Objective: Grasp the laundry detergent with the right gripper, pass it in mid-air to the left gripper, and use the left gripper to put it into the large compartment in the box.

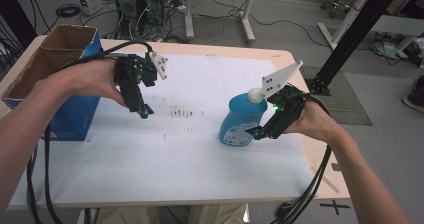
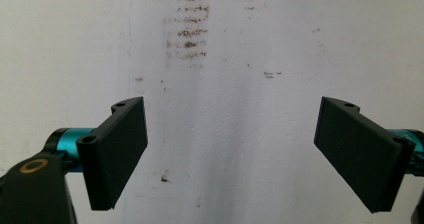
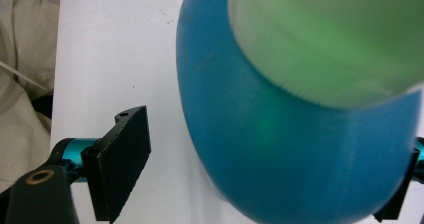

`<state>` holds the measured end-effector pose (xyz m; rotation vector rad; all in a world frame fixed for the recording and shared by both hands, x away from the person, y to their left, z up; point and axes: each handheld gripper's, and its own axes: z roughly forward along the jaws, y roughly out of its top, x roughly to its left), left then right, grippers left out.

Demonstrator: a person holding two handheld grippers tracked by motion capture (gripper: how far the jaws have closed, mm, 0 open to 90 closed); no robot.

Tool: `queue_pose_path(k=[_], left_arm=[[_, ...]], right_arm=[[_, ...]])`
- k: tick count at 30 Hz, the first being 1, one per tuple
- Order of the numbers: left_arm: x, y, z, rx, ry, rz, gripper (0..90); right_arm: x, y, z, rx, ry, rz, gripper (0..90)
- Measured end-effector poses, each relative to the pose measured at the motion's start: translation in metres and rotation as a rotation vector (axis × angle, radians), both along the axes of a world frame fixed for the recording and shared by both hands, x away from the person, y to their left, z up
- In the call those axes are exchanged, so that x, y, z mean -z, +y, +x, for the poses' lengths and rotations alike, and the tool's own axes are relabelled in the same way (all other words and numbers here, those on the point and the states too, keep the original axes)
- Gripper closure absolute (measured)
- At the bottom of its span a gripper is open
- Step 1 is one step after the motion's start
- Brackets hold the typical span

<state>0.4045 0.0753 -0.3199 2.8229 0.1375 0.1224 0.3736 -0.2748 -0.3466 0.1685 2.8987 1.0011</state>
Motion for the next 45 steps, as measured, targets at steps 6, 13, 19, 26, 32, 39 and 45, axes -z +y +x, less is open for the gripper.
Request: queue_pose_path(k=[6, 13, 19, 26, 32, 39, 45], left_arm=[[0.0, -0.001, -0.001, 0.001, -0.003, 0.0, 13.8], [0.0, 0.0, 0.0, 0.002, -0.005, -0.001, 13.9], [-0.001, 0.001, 0.0, -0.002, -0.004, -0.007, 13.8], [-0.002, 0.001, -0.001, -0.001, -0.006, -0.01, 13.8], [-0.002, 0.002, -0.001, -0.004, -0.007, -0.01, 13.9], [-0.002, 0.002, 0.0, -0.004, -0.009, -0.012, 13.8], [-0.002, 0.003, 0.0, -0.003, -0.009, -0.013, 13.8]], right_arm=[[0.007, -0.002, 0.001, 0.005, 0.01, 0.017, 12.1], [0.011, -0.002, 0.001, 0.009, 0.01, 0.033, 12.3], [0.012, -0.004, 0.0, 0.001, 0.004, 0.047, 17.1], [0.012, -0.005, -0.001, 0.01, -0.002, 0.053, 17.3], [0.014, -0.007, 0.001, 0.022, 0.005, 0.055, 17.8], [0.016, -0.006, 0.002, 0.011, 0.005, 0.067, 23.0], [0.017, -0.007, 0.005, 0.014, 0.012, 0.069, 26.0]])
